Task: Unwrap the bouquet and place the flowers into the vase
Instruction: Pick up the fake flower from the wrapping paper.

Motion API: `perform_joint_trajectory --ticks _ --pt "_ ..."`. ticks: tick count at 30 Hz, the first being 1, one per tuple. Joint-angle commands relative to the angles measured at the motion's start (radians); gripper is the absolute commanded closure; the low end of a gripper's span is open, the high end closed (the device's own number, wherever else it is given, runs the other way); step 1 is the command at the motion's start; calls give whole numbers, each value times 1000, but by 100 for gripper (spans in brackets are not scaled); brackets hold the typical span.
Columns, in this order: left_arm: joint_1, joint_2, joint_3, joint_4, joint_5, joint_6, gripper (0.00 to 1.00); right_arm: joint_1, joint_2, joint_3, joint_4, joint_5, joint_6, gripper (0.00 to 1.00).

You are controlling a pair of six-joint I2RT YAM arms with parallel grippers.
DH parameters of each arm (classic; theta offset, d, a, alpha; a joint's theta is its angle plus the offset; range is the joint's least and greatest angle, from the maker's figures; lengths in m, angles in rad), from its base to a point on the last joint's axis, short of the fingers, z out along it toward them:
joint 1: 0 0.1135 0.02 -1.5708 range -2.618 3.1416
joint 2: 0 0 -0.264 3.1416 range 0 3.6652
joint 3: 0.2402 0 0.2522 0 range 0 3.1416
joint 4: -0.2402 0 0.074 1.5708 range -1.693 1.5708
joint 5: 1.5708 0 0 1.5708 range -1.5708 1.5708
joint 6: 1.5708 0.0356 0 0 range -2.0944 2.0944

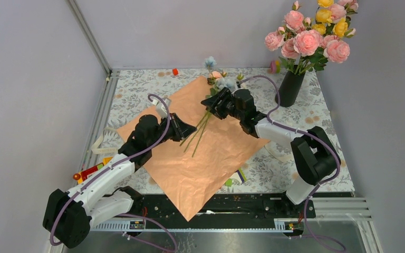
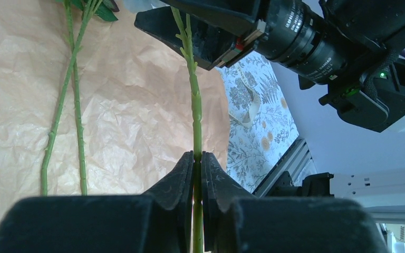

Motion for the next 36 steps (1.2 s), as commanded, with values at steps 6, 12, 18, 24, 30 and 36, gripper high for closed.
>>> perform_joint_trajectory --ticks 6,12,18,24,30,36 --pt "2 -17 36 12 103 88 100 8 25 60 29 91 -30 56" --pt "3 -17 30 2 112 90 100 8 6 53 60 87 -44 79" --pt "3 8 55 -26 102 94 100 8 -51 2 115 95 -60 100" --pt "8 41 107 -47 123 123 52 12 -183 -87 145 126 -134 100" --pt "33 23 171 -99 130 173 9 59 -472 -217 19 298 -404 100" --pt "142 13 256 -210 172 234 3 88 -758 -241 -174 364 -735 100"
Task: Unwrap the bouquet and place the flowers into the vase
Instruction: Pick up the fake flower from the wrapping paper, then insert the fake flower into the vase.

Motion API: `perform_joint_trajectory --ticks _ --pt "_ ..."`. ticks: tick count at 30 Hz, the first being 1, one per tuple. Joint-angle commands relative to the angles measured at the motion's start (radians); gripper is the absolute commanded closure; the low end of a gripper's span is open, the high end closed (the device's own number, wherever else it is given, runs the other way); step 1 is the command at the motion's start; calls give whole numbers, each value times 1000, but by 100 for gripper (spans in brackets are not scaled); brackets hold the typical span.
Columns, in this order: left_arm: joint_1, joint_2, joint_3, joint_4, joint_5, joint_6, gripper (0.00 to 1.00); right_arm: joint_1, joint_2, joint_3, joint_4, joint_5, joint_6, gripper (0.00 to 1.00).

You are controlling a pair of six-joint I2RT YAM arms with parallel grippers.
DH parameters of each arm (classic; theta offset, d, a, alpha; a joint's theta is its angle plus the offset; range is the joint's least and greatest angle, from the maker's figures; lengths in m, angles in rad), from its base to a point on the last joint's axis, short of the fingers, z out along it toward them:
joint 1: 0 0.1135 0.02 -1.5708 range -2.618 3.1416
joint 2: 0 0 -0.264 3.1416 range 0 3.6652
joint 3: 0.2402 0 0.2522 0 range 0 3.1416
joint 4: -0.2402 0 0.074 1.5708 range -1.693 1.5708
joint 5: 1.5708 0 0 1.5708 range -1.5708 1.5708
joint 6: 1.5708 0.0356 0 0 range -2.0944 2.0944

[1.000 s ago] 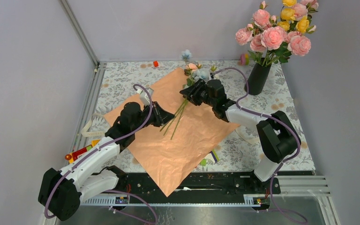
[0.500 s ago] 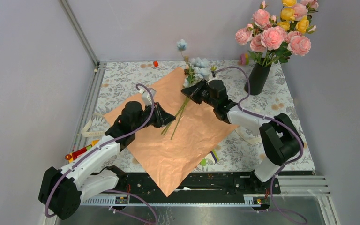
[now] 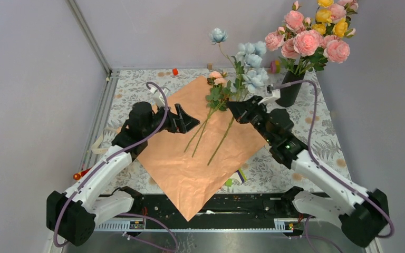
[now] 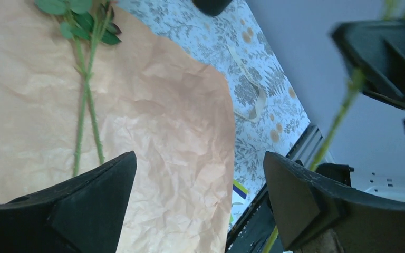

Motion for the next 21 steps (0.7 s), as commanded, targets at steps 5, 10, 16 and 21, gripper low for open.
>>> perform_joint_trajectory --ticks 5,10,16,21 --pt "165 -58 186 -211 -21 214 2 20 -333 63 -292 229 -436 100" --pt "249 -95 248 -249 -27 284 1 19 -380 127 -301 301 -656 100" --pt "348 -69 257 -267 -98 225 1 -6 -294 216 -226 457 -883 100" --pt "398 -97 202 -265 -243 227 1 -216 -220 225 -62 347 -837 100"
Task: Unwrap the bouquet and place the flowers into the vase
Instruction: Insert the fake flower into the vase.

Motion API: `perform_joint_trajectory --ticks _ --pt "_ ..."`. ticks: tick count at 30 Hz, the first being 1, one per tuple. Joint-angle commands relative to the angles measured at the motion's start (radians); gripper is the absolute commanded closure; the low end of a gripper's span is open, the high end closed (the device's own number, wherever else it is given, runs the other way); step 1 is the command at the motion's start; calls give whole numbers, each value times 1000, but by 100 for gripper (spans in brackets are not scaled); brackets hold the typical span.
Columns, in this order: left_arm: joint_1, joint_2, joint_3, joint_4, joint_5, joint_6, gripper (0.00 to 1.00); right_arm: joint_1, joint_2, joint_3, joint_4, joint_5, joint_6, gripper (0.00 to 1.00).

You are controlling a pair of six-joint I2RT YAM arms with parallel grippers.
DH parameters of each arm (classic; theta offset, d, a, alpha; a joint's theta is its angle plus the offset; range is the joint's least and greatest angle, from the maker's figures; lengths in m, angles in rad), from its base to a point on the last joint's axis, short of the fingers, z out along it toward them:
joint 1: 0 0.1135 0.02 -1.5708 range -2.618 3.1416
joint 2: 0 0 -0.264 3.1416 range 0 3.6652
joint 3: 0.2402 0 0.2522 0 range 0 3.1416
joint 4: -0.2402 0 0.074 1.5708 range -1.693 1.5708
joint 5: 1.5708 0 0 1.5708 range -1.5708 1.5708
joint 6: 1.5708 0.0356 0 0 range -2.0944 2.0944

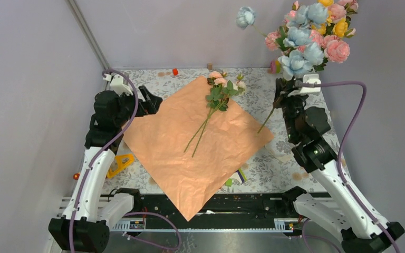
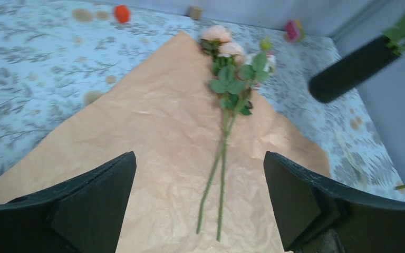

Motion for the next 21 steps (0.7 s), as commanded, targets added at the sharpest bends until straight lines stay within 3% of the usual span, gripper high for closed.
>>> perform_joint_trajectory --ticks 1,9,14,21 --pt "29 -26 -24 -5 -183 8 1 -209 67 36 206 -63 -9 100" --pt "30 -53 -44 -21 -257 34 1 -365 260 68 607 -67 -182 100" --pt "30 -50 -44 -25 -276 45 1 -394 414 142 828 -50 -383 100" --pt "55 -27 -44 -25 -277 49 1 -472 565 246 947 -82 -416 100"
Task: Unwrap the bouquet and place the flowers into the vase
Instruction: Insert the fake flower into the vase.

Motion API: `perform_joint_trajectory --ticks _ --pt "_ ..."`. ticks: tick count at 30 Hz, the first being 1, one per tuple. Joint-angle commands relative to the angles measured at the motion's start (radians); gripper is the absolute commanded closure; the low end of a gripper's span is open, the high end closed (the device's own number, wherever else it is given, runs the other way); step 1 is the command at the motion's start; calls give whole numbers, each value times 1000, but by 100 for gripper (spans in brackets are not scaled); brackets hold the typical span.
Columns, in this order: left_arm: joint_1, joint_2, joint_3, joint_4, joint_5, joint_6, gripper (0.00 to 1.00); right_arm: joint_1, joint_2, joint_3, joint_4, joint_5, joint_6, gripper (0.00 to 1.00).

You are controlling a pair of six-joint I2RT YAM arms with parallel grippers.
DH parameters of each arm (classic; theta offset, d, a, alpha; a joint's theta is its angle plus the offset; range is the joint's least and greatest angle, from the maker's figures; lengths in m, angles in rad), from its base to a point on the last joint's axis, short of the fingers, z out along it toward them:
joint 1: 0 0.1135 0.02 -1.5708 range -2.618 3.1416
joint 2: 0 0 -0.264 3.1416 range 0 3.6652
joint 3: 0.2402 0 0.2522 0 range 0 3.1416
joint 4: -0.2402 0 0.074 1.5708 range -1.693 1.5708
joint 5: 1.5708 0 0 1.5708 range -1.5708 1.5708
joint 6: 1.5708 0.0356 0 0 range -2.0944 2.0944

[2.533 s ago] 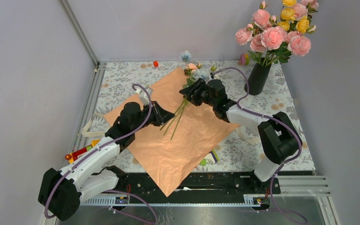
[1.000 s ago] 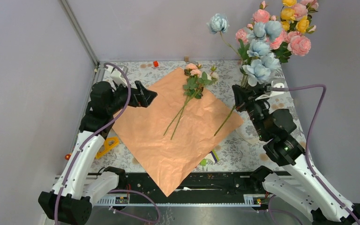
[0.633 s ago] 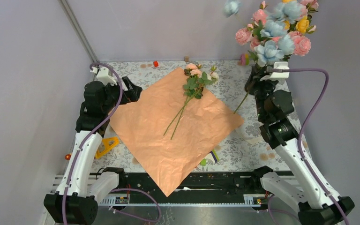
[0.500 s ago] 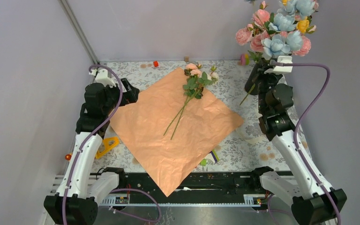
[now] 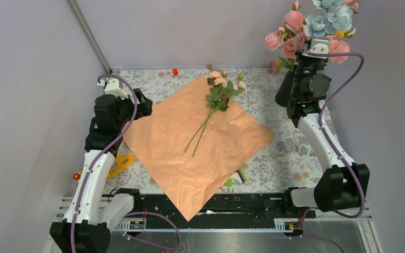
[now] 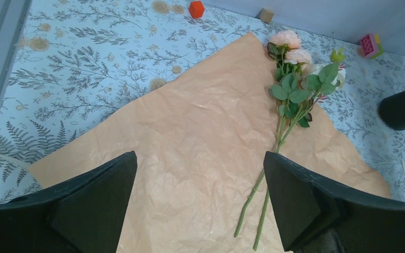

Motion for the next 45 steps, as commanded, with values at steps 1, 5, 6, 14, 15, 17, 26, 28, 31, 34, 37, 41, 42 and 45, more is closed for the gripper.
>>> perform_joint_trajectory --ticks 1,5,6,14,15,17,26,28,31,34,37,41,42,45 --pt "27 10 2 34 -19 12 1 -42 65 93 214 -17 -66 100" --pt "55 26 -3 48 -2 -5 1 -78 134 140 244 -41 -33 100" --pt "58 31 -5 56 14 -12 1 -86 146 150 245 -50 -11 100" --pt "118 66 -13 92 97 -44 1 -118 202 122 287 -31 50 100" --pt "122 68 -13 95 100 -45 1 -120 206 111 293 -25 60 100" --pt "126 71 -14 99 105 -44 1 -122 211 91 303 -20 72 100" --pt "132 64 -18 102 101 -33 1 -144 251 56 337 -1 66 100" --pt "133 65 -18 102 103 -32 1 -144 256 47 341 -1 64 100" --pt "133 66 -19 103 103 -30 1 -144 268 38 357 7 59 100" --pt "134 69 -19 104 104 -29 1 -144 283 35 363 6 64 100" --pt "134 72 -19 104 104 -29 1 -144 293 35 363 2 83 100" --pt "135 78 -19 105 107 -29 1 -145 308 30 365 13 101 100" --pt "135 79 -19 105 107 -29 1 -144 312 26 366 16 107 100" --pt "136 83 -18 105 111 -29 1 -145 316 -2 377 25 131 100"
